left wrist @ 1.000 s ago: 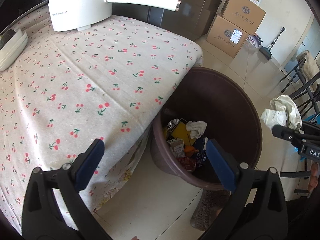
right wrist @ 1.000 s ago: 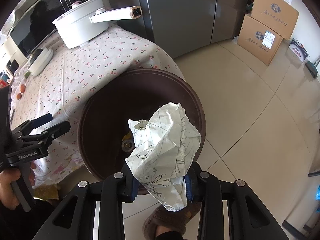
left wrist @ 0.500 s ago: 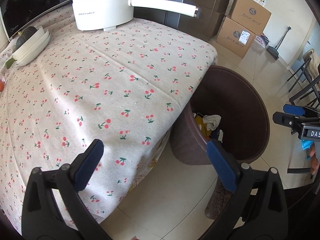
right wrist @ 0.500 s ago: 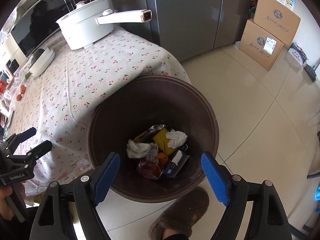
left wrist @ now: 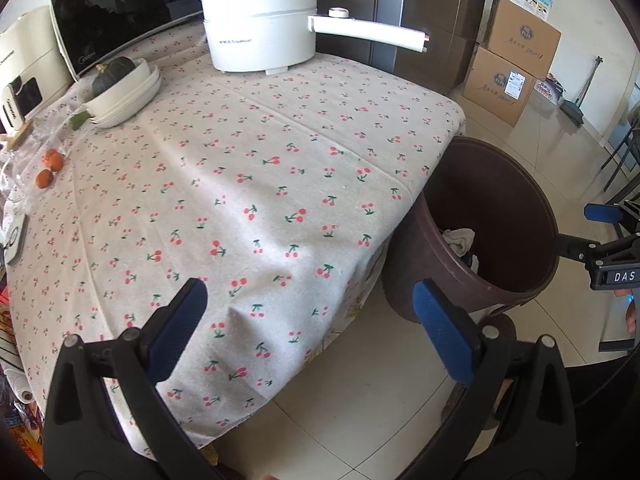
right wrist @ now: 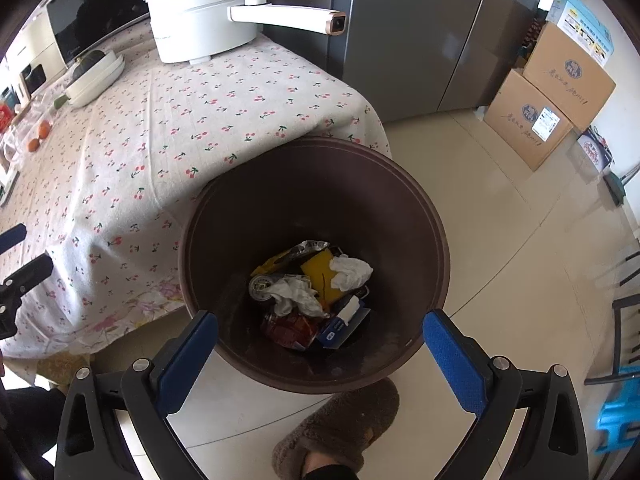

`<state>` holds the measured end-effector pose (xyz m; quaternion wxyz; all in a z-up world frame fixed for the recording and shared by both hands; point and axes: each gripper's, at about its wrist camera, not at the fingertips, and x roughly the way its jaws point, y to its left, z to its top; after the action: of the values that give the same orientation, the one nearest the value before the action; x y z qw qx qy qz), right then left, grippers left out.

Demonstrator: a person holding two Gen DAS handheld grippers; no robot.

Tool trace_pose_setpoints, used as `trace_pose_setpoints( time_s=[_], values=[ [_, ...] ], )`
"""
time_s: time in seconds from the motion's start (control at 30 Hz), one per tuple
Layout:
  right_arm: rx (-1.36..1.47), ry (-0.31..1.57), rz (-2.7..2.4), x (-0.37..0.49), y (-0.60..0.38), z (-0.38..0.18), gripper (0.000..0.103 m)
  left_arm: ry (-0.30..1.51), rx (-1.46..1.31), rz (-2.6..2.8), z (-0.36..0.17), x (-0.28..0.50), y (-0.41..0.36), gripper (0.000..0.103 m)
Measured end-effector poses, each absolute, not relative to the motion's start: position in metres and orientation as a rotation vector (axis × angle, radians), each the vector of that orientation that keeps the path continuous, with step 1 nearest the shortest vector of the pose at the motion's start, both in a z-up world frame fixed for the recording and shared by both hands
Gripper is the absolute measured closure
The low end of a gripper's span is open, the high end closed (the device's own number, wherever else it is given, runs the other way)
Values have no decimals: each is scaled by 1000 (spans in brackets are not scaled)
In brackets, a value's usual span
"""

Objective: Collect trash

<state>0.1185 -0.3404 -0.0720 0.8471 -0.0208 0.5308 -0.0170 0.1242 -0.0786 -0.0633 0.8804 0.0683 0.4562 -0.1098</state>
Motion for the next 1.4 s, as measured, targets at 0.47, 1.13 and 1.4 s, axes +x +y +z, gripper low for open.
trace_pose_setpoints(
  time_s=[0.47, 1.13, 1.4],
  values=[
    [-48, 855, -5, 57, -291, -26, 0, 800, 27, -102, -24, 57, -47, 1],
    [-120, 614, 62, 25, -248, 5, 0, 619, -27, 30, -6, 22, -36, 1],
    [-89, 624, 63, 24, -254, 5, 0, 618, -27, 10, -5, 21, -42, 1]
  ],
)
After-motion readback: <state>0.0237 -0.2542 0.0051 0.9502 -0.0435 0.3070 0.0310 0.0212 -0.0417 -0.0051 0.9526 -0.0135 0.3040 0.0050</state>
